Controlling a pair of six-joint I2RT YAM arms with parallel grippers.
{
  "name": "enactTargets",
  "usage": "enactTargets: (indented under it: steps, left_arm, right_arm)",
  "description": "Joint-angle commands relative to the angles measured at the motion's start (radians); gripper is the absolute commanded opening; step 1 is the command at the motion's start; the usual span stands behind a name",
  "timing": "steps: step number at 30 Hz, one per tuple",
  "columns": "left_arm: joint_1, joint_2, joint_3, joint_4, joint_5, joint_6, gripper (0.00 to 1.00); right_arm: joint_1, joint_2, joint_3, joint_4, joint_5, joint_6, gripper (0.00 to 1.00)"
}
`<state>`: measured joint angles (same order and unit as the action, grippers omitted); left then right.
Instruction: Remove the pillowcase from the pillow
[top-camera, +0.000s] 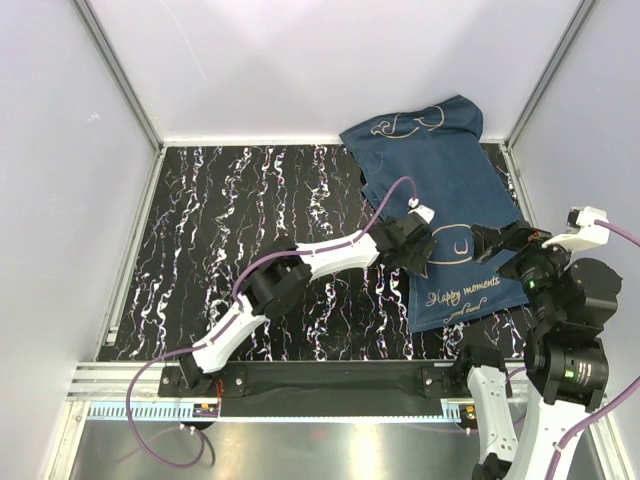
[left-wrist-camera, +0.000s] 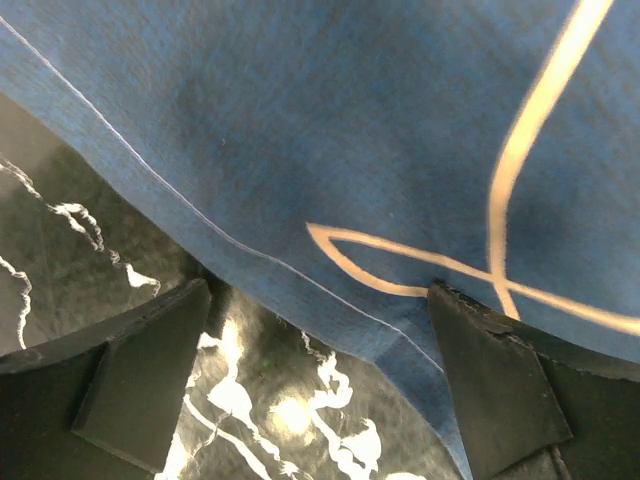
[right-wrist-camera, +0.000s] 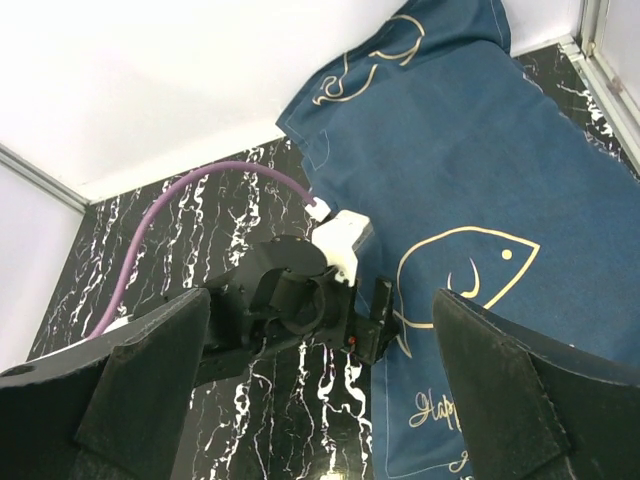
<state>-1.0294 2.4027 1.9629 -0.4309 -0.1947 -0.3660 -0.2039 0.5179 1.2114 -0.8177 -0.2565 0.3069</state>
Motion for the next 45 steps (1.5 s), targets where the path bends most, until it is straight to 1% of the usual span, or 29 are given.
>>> enactTargets:
  steps: [1,3,4,5,7,8,10,11,12,16,17,19,20,21,23,24,26,27,29,30,32,33,34,35,36,38,39,42,45]
  left_arm:
    - [0.003,0.032,0.054,0.023,-0.022,0.019,0.99]
    - [0.003,0.036,0.047,0.03,-0.028,0.016,0.96]
    - [0.003,0.03,0.038,0.04,-0.029,0.01,0.89]
    - [0.003,0.023,0.025,0.05,-0.029,0.007,0.75]
    - [0.003,0.003,-0.008,0.084,-0.029,-0.004,0.54]
    - [0.003,-0.005,-0.018,0.101,-0.029,-0.005,0.36]
    - [0.003,-0.026,-0.047,0.122,-0.026,-0.011,0.21]
    - [0.003,-0.036,-0.067,0.141,-0.029,-0.014,0.05]
    - [0.003,-0.054,-0.074,0.146,-0.037,-0.017,0.0]
    - [0.003,-0.144,-0.142,0.149,-0.136,-0.051,0.0]
    - [0.003,-0.175,-0.194,0.162,-0.159,-0.057,0.0]
    - [0.003,-0.295,-0.266,0.201,-0.216,-0.065,0.0]
    - [0.003,-0.342,-0.336,0.24,-0.235,-0.062,0.0]
    - [0.003,-0.435,-0.367,0.253,-0.258,-0.06,0.0]
    - [0.006,-0.529,-0.457,0.271,-0.322,-0.067,0.0]
    - [0.017,-0.622,-0.487,0.276,-0.331,-0.071,0.0]
    - [0.035,-0.707,-0.58,0.288,-0.316,-0.093,0.0]
    - [0.055,-0.788,-0.611,0.285,-0.318,-0.105,0.0]
    - [0.075,-0.871,-0.714,0.284,-0.334,-0.11,0.0]
    - [0.08,-0.955,-0.751,0.282,-0.371,-0.114,0.0]
    - [0.094,-1.043,-0.867,0.27,-0.399,-0.125,0.0]
    - [0.1,-1.129,-0.904,0.258,-0.411,-0.148,0.0]
    - [0.106,-1.167,-0.941,0.245,-0.411,-0.165,0.0]
    - [0.12,-1.207,-1.013,0.219,-0.413,-0.181,0.0]
    - [0.121,-1.279,-1.047,0.207,-0.413,-0.194,0.0]
    - [0.121,-1.35,-1.126,0.176,-0.426,-0.215,0.0]
    - [0.121,-1.411,-1.148,0.169,-0.434,-0.221,0.0]
    - [0.124,-1.502,-1.193,0.117,-0.486,-0.232,0.0]
    - [0.13,-1.518,-1.182,0.028,-0.506,-0.246,0.0]
  right_arm:
    - [0.001,-0.01,0.05,-0.014,-0.015,-0.015,1.0]
    - [0.0,-0.012,0.053,-0.015,-0.015,-0.012,1.0]
    - [0.001,-0.019,0.051,-0.017,-0.013,-0.012,1.0]
    - [0.001,-0.021,0.05,-0.015,-0.012,-0.014,0.99]
    - [0.001,-0.027,0.04,-0.018,-0.009,-0.014,1.0]
    - [0.001,-0.027,0.033,-0.02,-0.007,-0.015,1.0]
    - [0.001,-0.032,0.025,-0.018,-0.009,-0.014,1.0]
    - [0.001,-0.032,0.017,-0.015,-0.009,-0.014,1.0]
    - [0.001,-0.033,0.014,-0.015,-0.01,-0.012,1.0]
    - [0.001,-0.035,0.007,-0.018,-0.01,-0.015,0.99]
    - [0.001,-0.035,0.004,-0.02,-0.01,-0.017,1.0]
    - [0.0,-0.033,-0.003,-0.014,-0.013,-0.019,1.0]
    - [0.001,-0.033,-0.012,-0.009,-0.016,-0.014,1.0]
    - [0.001,-0.029,-0.018,-0.006,-0.024,-0.012,1.0]
    - [0.003,-0.025,-0.036,0.005,-0.038,0.003,1.0]
    - [0.001,-0.021,-0.042,0.009,-0.044,0.006,1.0]
    - [0.001,-0.019,-0.068,0.028,-0.062,0.023,1.0]
    - [0.001,-0.015,-0.078,0.037,-0.076,0.027,1.0]
    - [0.001,-0.006,-0.117,0.067,-0.118,0.043,1.0]
    - [0.001,0.016,-0.134,0.077,-0.13,0.049,1.0]
    - [0.001,0.048,-0.182,0.084,-0.159,0.054,1.0]
    - [0.003,0.079,-0.197,0.086,-0.173,0.054,0.98]
    - [0.003,0.089,-0.214,0.094,-0.184,0.052,0.97]
    - [0.001,0.09,-0.251,0.119,-0.194,0.063,0.97]
    - [0.001,0.077,-0.268,0.135,-0.193,0.067,0.97]
    - [0.001,0.068,-0.294,0.163,-0.187,0.08,0.98]
    - [0.003,0.079,-0.296,0.166,-0.191,0.08,0.98]
    - [0.023,0.14,-0.271,0.17,-0.198,0.077,1.0]
    - [0.092,0.227,-0.225,0.17,-0.094,0.052,1.0]
